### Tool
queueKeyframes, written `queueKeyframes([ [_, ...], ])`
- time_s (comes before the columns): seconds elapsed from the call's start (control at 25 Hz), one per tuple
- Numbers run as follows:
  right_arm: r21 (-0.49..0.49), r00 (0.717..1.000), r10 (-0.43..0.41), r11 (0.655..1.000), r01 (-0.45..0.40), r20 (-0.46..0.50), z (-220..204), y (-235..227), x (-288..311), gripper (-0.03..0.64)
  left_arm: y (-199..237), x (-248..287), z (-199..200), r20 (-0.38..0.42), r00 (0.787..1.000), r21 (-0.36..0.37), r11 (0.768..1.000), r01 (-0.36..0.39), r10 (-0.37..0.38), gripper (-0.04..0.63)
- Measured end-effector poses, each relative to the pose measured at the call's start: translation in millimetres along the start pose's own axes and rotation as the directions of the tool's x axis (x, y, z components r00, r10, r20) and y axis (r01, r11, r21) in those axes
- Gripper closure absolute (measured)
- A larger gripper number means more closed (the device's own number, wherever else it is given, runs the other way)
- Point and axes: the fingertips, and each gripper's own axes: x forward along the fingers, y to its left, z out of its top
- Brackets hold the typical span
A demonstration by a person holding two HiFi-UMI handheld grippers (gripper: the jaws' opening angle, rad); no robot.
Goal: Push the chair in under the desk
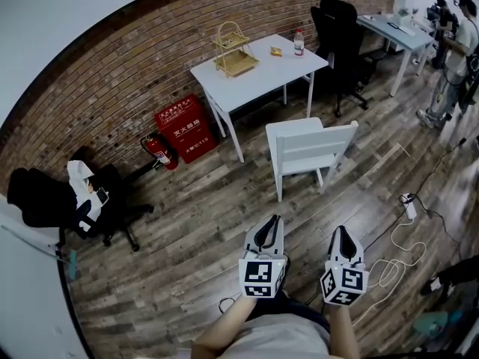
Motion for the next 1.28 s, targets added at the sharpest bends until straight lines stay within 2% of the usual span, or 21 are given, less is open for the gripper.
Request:
queueKeyframes([
  [0.48, 0.008, 0.999, -0.026, 1.0, 0.026, -0.02, 22.0, -13.6, 72.5, 0.6, 24.4, 76.2, 12.2, -0.019, 0.999, -0.009, 1.0, 0.026, -0.026, 0.561],
  [0.96, -0.006, 0.999, -0.035, 0.999, 0.035, -0.019, 54.4, -4.1, 167.8, 0.6, 73.4, 164.3, 35.4, -0.024, 0.998, -0.016, 0.998, 0.059, -0.06, 0.561],
  [1.28, -0.015, 0.999, -0.044, 0.999, 0.044, -0.021, 64.1, -5.4, 203.8, 0.6, 91.6, 199.1, 36.4, -0.036, 0.997, -0.021, 0.997, 0.073, -0.074, 0.561],
])
